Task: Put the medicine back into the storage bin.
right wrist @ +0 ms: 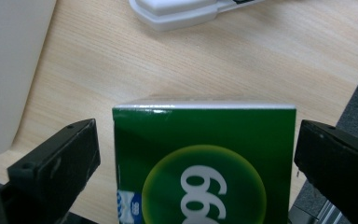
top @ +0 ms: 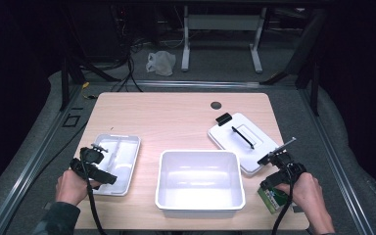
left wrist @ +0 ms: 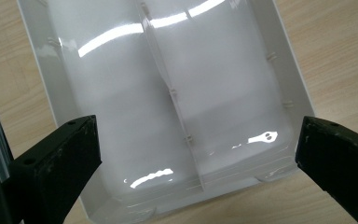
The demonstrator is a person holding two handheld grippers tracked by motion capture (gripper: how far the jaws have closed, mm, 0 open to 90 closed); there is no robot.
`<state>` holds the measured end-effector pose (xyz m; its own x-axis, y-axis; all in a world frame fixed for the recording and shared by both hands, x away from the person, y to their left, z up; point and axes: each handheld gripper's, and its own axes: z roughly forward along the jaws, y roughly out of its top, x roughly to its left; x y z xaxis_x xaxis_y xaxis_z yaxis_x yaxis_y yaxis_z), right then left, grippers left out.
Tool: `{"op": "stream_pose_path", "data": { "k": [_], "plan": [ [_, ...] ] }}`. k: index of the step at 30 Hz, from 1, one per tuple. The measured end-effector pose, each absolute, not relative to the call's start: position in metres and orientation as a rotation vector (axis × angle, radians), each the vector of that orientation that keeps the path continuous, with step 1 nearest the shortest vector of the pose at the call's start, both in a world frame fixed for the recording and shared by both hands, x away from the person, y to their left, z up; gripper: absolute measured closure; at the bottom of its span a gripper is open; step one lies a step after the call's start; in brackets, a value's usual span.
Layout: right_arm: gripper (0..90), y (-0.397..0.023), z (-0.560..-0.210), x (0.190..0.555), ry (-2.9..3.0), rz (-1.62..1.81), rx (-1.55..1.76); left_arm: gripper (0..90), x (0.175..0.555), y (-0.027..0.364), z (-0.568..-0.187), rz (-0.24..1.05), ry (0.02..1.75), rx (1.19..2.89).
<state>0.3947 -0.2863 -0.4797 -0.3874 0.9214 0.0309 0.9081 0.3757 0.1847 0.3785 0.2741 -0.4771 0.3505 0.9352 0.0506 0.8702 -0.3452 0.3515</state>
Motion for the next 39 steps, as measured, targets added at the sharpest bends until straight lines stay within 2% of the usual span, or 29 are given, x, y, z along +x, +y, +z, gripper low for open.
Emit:
{"op": "stream_pose_path", "data": {
  "k": [13, 18, 25, 39],
  "plan": [
    [2.1, -0.288, -0.498, 0.402, 2.555, 0.22, 1.742, 0.1, 0.375, 0.264, -0.482, 0.32, 1.568, 2.37],
    [8.5, -0.287, -0.503, 0.405, 2.561, 0.214, 1.748, 0.1, 0.374, 0.265, -0.483, 0.314, 1.574, 2.368],
    [14.0, -0.286, -0.501, 0.405, 2.552, 0.227, 1.745, 0.1, 0.375, 0.265, -0.486, 0.297, 1.568, 2.37],
    [15.5, -0.285, -0.488, 0.4, 2.633, 0.26, 1.574, 0.1, 0.375, 0.264, -0.486, 0.305, 1.557, 2.382]
  ]
}}
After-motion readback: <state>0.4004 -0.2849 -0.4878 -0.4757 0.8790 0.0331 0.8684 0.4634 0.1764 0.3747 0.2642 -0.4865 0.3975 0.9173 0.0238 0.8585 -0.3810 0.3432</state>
